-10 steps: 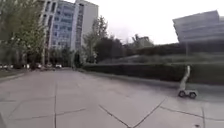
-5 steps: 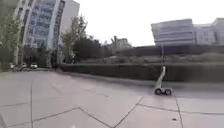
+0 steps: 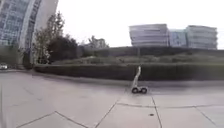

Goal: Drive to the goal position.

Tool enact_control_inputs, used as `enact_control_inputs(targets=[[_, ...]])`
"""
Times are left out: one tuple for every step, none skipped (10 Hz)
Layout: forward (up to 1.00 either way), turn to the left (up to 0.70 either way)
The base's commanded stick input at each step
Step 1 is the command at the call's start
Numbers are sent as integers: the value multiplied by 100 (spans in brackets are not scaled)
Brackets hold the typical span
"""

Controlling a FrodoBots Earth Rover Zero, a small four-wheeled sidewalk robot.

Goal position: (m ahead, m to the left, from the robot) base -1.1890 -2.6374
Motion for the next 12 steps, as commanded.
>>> enact_control_inputs(targets=[[0,-45],[0,-45],[0,-45],[0,-45],[0,-45],[0,-45],[0,-45],[0,-45],[0,-45],[0,-45],[0,-45],[0,-45]])
